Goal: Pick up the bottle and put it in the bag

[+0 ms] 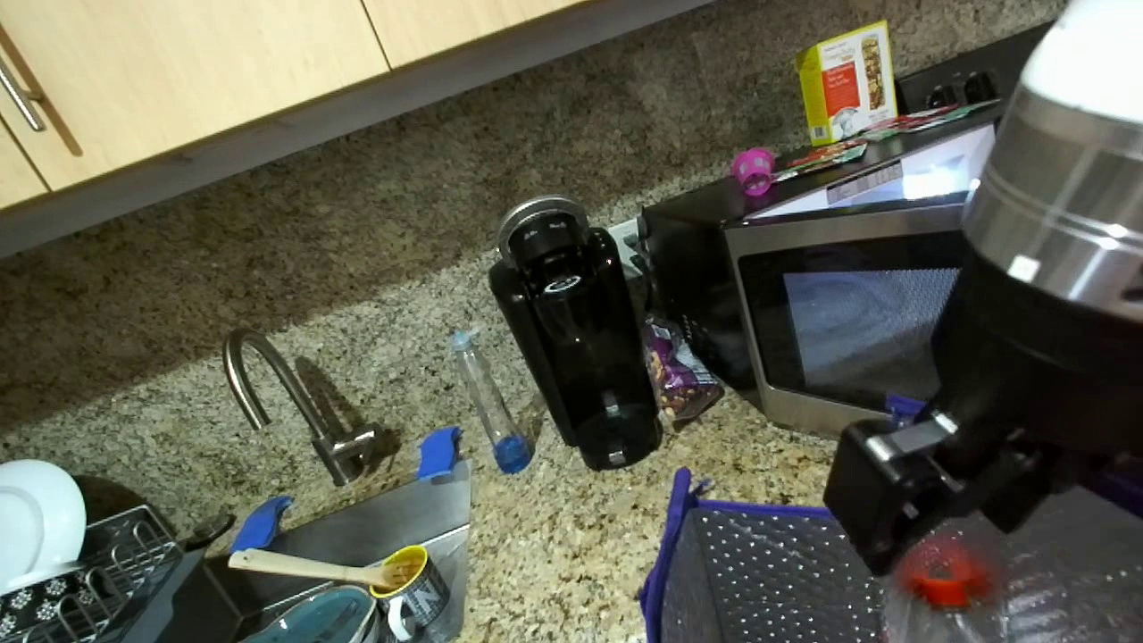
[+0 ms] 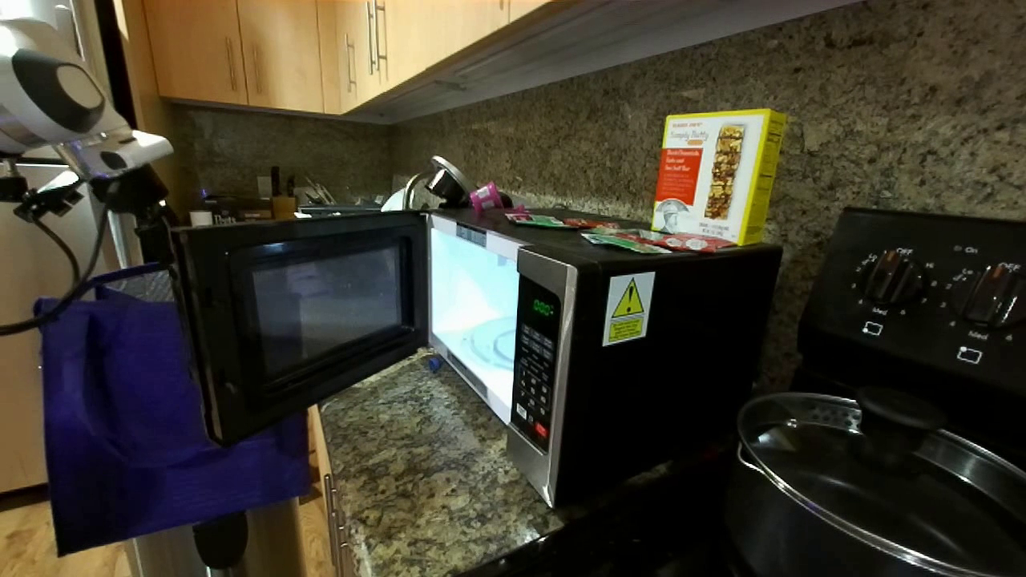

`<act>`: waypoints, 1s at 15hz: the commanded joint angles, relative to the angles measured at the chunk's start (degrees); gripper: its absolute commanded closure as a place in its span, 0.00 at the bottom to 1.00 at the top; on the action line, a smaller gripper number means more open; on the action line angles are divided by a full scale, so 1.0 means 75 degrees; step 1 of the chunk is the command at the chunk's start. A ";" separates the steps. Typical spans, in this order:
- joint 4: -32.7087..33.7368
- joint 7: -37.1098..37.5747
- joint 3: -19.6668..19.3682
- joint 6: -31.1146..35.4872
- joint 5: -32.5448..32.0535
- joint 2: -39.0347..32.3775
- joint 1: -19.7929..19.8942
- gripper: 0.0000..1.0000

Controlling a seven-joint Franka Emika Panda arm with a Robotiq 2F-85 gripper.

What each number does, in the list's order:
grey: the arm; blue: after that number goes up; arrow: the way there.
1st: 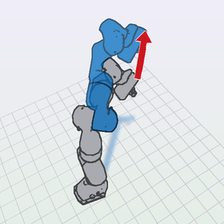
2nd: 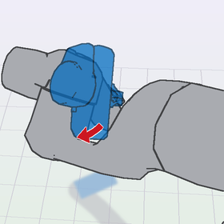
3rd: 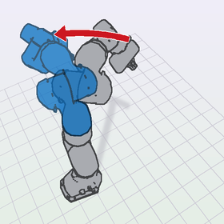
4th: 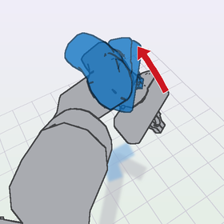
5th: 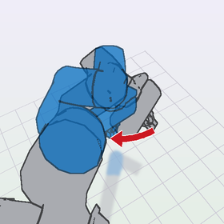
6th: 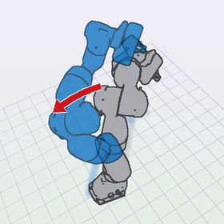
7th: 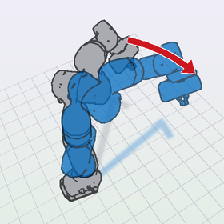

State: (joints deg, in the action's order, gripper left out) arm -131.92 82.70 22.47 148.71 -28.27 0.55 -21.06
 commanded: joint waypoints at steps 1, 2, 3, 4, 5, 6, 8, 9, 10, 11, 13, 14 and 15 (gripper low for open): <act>0.0198 0.0385 -0.0077 -0.0378 0.0090 0.0307 0.0032 0.00; 0.0249 0.0461 -0.0127 -0.0541 0.0066 0.0476 0.0073 0.00; 0.0301 0.0339 -0.0168 -0.0680 0.0212 0.0599 0.0106 0.00; 0.0413 0.0006 -0.0220 -0.1078 0.0480 0.0764 0.0144 0.00; 0.0523 -0.0127 -0.0267 -0.1460 0.0569 0.0928 0.0205 0.00; 0.0682 -0.0276 -0.0317 -0.2059 0.0614 0.1165 0.0291 0.00; 0.1090 -0.0746 -0.0480 -0.3261 0.0974 0.1640 0.0454 0.00; 0.1344 -0.0994 -0.0546 -0.3925 0.1015 0.1851 0.0570 0.00; 0.1583 -0.1373 -0.0663 -0.4326 0.1166 0.2036 0.0674 0.00; 0.1869 -0.1827 -0.0775 -0.4799 0.1256 0.2202 0.0790 0.00; 0.2269 -0.2800 -0.1043 -0.5168 0.1504 0.2397 0.0975 0.00; 0.2409 -0.3156 -0.1173 -0.5178 0.1688 0.2448 0.1072 0.00; 0.2510 -0.3578 -0.1311 -0.5138 0.1924 0.2462 0.1154 0.00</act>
State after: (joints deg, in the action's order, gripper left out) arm -115.65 64.31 14.33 111.53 -18.34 18.51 -14.45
